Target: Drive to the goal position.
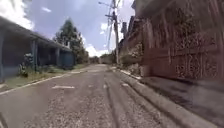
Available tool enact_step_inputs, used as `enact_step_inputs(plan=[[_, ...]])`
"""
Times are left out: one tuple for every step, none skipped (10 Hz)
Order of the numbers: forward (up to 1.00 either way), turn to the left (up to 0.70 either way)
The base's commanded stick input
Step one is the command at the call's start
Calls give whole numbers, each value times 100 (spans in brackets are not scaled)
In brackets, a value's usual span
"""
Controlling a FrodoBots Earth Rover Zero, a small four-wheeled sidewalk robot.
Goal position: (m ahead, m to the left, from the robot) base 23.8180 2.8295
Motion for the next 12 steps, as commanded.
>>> enact_step_inputs(plan=[[70,0],[70,0],[70,0],[70,0],[70,0],[70,0],[70,0],[70,0],[70,0],[70,0],[70,0],[70,0]])
